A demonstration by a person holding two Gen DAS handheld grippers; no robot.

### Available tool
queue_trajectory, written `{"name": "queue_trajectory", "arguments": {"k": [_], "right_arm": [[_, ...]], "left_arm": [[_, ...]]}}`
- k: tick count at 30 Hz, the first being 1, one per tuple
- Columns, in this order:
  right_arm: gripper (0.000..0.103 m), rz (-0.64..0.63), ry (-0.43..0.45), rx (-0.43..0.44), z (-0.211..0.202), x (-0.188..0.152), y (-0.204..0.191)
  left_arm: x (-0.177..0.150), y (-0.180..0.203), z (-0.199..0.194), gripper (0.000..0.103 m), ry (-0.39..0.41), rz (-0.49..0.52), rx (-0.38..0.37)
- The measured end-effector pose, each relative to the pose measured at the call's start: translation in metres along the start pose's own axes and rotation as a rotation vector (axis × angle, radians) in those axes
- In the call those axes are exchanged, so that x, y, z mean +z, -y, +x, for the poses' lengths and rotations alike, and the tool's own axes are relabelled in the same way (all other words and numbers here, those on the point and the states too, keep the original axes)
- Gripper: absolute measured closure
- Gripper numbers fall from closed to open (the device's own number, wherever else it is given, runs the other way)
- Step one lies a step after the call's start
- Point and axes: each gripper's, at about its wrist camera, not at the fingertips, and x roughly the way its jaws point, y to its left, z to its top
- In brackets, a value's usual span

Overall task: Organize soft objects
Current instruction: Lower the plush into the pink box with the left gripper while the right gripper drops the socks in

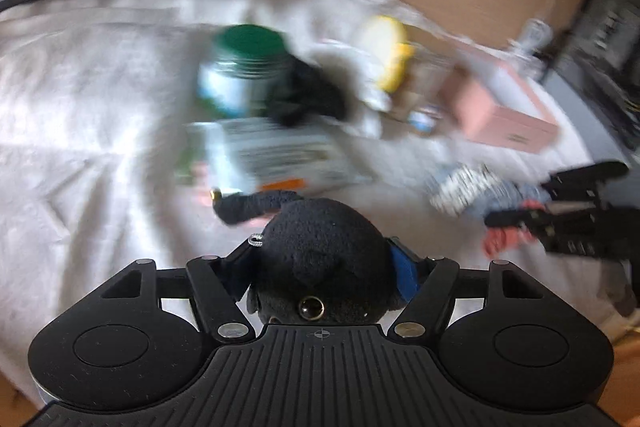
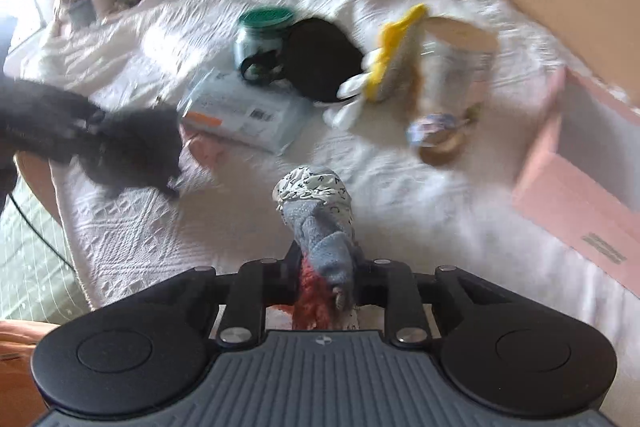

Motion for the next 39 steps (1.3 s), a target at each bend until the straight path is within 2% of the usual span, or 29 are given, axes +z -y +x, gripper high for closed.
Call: {"name": "queue_trajectory", "arguments": {"k": [3,7,10,12,14,17,21,26,27,28,30,32,33,34,36,38,39], "right_arm": [[0.082,0.043,0.030,-0.047,-0.030,-0.008,0.023],[0.082,0.086,0.063,-0.136,-0.070,-0.024,0.054],[0.082,0.129,0.135,-0.221,-0.105,-0.030,0.080],[0.082,0.158,0.205,-0.268,-0.128,-0.027,0.097],[0.082,0.183,0.275,-0.312,-0.144,-0.020,0.114],[0.082,0.212,0.347,-0.368,-0.153,-0.003,0.138],[0.082,0.229,0.390,-0.399,-0.145,0.026,0.171],[0.081,0.289,0.375,-0.392,-0.107,0.054,0.211],[0.077,0.295,0.358,-0.385,-0.096,0.056,0.216],[0.068,0.301,0.328,-0.376,-0.084,0.054,0.222],[0.055,0.347,0.260,-0.388,-0.063,0.045,0.230],[0.052,0.392,0.227,-0.393,-0.053,0.028,0.234],[0.052,0.403,0.216,-0.398,-0.051,0.020,0.233],[0.050,0.407,0.207,-0.409,-0.050,0.014,0.232],[0.044,0.396,0.203,-0.438,-0.052,0.003,0.228],[0.040,0.387,0.206,-0.466,-0.054,-0.003,0.226],[0.040,0.387,0.206,-0.475,-0.056,-0.005,0.225]], "left_arm": [[0.008,0.036,0.012,0.030,-0.033,0.050,-0.078],[0.029,0.093,0.032,0.030,-0.044,0.130,-0.242],[0.061,0.130,0.043,0.030,0.001,0.167,-0.347],[0.089,0.147,0.049,0.030,0.054,0.151,-0.399],[0.122,0.162,0.056,0.030,0.118,0.125,-0.434],[0.165,0.185,0.066,0.030,0.195,0.151,-0.437],[0.221,0.215,0.079,0.030,0.235,0.162,-0.459],[0.260,0.245,0.100,0.029,0.263,0.188,-0.431],[0.264,0.247,0.110,0.028,0.261,0.177,-0.435],[0.266,0.248,0.126,0.028,0.243,0.153,-0.446],[0.264,0.245,0.168,0.027,0.142,0.088,-0.458],[0.249,0.244,0.216,0.028,0.008,0.071,-0.378],[0.239,0.247,0.233,0.031,-0.025,0.115,-0.292],[0.229,0.252,0.243,0.032,-0.022,0.186,-0.200],[0.215,0.262,0.247,0.030,0.023,0.323,-0.088],[0.211,0.268,0.238,0.032,0.091,0.384,-0.035],[0.213,0.267,0.230,0.032,0.127,0.368,-0.043]]}}
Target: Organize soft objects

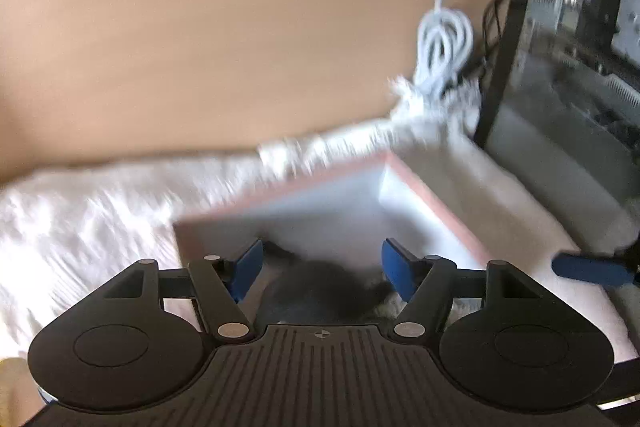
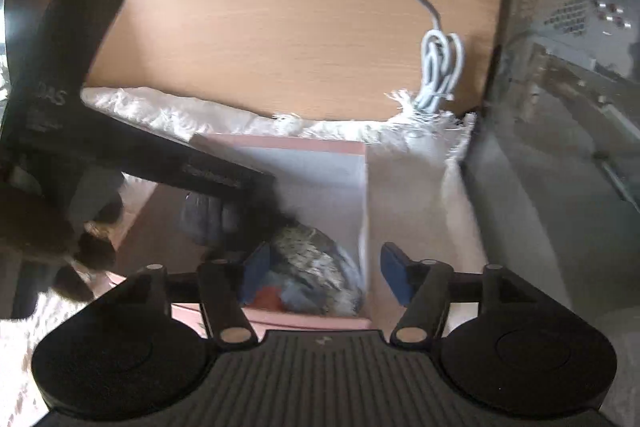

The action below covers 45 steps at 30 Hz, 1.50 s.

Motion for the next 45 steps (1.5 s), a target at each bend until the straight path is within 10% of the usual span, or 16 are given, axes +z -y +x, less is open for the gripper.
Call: {"name": "queue_trajectory", "arguments": {"k": [5,9,32,40,45], "right_arm": [[0.040,0.020,0.023,-0.033,-0.004,-0.002,0.001],[0.038,0.035,0.070,-0.036,-0.018,-0.003,-0.011],[0.034,-0.343,-0.001,0.429,-0.032,-0.023,-0.261],[0.034,-0.456,-0.028,0.496,-0.047,-0.055,-0.303],[0.034,-0.498,-0.046,0.485,-0.052,-0.065,-0.314]], "left_arm": [[0.008,-0.033,-0.052,0.032,0.199,-0.249,-0.192],[-0.001,-0.043,-0.079,0.032,0.234,-0.272,-0.164],[-0.282,-0.236,-0.334,0.032,0.267,-0.792,0.709],[-0.324,-0.265,-0.346,0.032,0.201,-0.875,0.706],[-0.314,-0.284,-0.316,0.032,0.124,-0.724,0.693]]}}
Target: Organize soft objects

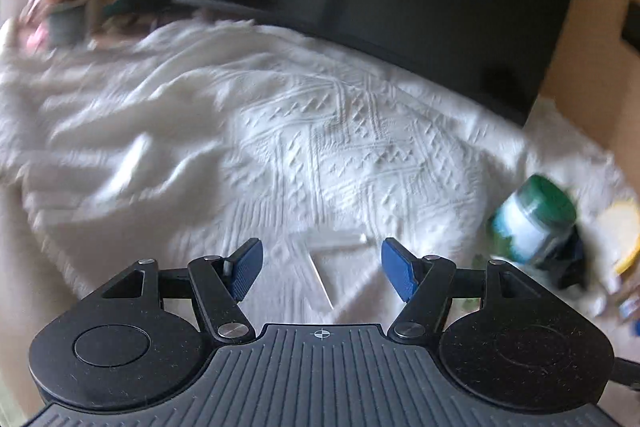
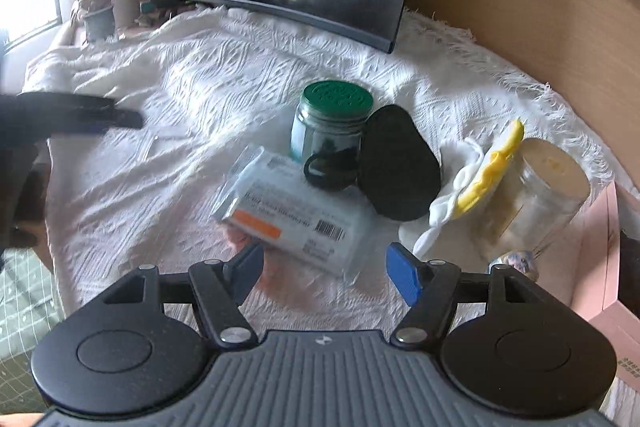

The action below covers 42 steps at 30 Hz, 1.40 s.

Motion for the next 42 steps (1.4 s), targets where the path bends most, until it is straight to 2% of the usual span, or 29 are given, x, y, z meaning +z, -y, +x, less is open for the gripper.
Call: {"name": "queue_trajectory", "arguments": {"k": [2,5,8,10,12,16,19,21,23,30,38,42], "right_arm": [[0.034,-0.005,-0.005,-0.011,-0.003,-0.004,-0.001],[0.034,0.005,-0.013,-0.033,-0.004,-0.009,0.002],[0.034,0.028,-0.036,-0.048,-0.002,-0.014,0.005],[0.034,0.042,-0.049,-0.060,0.000,-0.017,0.006],[0.034,0.053,-0.062,-0.066,0.001,-0.020,0.006],[0.034,0.051,-0.081,-0.072,0.004,-0.026,0.002],[0.034,0.041,-0.098,-0.076,0.006,-0.030,-0.001],[0.034,0.035,-0.102,-0.075,0.006,-0.031,-0.002],[0.034,0.030,-0.099,-0.073,0.005,-0.031,-0.002],[0.034,0.033,-0.058,-0.043,0.004,-0.027,0.003],[0.032,0.086,-0.014,0.043,0.023,0.004,0.024],[0.032,0.143,-0.062,0.110,0.054,0.016,0.036]], "left_arm": [[0.007,-0.001,0.015,0.032,-0.040,0.036,0.018],[0.009,-0.004,0.034,0.032,-0.094,0.073,-0.005],[0.008,0.000,0.047,0.032,-0.130,0.063,-0.027],[0.007,0.007,0.053,0.032,-0.113,0.064,-0.013],[0.007,0.014,0.058,0.032,-0.097,0.059,0.036],[0.005,0.023,0.060,0.032,-0.058,-0.014,0.110],[-0.001,0.038,0.063,0.031,-0.042,0.056,0.174],[-0.007,0.044,0.061,0.031,-0.025,0.102,0.185],[-0.007,0.037,0.057,0.036,-0.018,0.085,0.165],[-0.015,0.019,0.035,0.036,0.021,0.060,0.038],[-0.014,0.005,0.003,0.036,-0.039,-0.044,-0.096],[-0.013,0.003,-0.011,0.036,-0.074,-0.057,-0.141]]}}
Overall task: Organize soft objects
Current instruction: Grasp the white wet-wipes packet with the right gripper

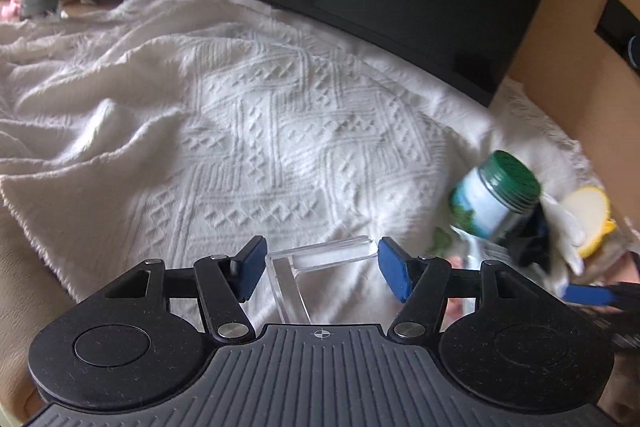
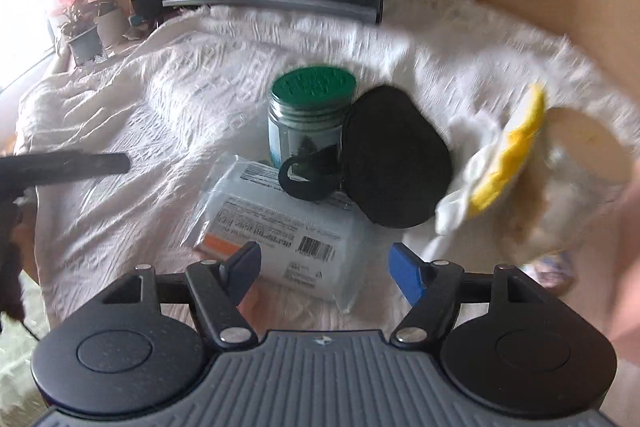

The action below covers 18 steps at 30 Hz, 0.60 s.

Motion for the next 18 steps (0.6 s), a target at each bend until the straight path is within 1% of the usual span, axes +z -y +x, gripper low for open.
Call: {"name": "queue_trajectory", "arguments": {"k": [3,5,6,7,9,11,12,13,14,16,17,18], "right_arm": [[0.031,0.094,-0.045,0.051,0.022,0.004,0.011],[0.029,0.163,-0.056,0.096,0.027,0.004,0.013],[0.029,0.172,-0.065,0.117,0.026,0.004,0.009],[0.029,0.156,-0.071,0.149,0.024,0.004,0.002],[0.029,0.087,-0.074,0.264,0.015,0.001,-0.017],[0.029,-0.012,-0.087,0.379,0.003,-0.002,-0.042],[0.029,-0.069,-0.088,0.409,-0.003,-0.004,-0.053],[0.029,-0.130,-0.074,0.403,-0.010,-0.005,-0.064],[0.029,-0.195,-0.040,0.364,-0.016,-0.007,-0.072],[0.029,-0.318,0.053,0.241,-0.022,-0.008,-0.083],[0.029,-0.359,0.079,0.190,-0.019,-0.007,-0.086],[0.029,-0.385,0.083,0.152,-0.013,-0.003,-0.086]], "left_arm": [[-0.002,-0.002,-0.009,0.036,-0.014,-0.024,-0.023],[-0.003,-0.004,-0.014,0.036,-0.021,-0.041,-0.025],[-0.004,-0.006,-0.016,0.036,-0.019,-0.052,-0.023],[-0.004,-0.009,-0.018,0.036,-0.016,-0.062,-0.023],[-0.003,-0.013,-0.022,0.036,-0.007,-0.080,-0.018],[-0.001,-0.016,-0.025,0.036,0.001,-0.088,-0.006],[0.000,-0.018,-0.027,0.036,0.004,-0.089,-0.001],[0.002,-0.019,-0.028,0.036,0.006,-0.087,0.002],[0.002,-0.019,-0.029,0.036,0.009,-0.085,0.005],[0.002,-0.019,-0.030,0.036,0.004,-0.080,0.002],[0.002,-0.019,-0.030,0.036,-0.002,-0.078,-0.003],[0.001,-0.017,-0.030,0.036,-0.010,-0.074,-0.011]]}}
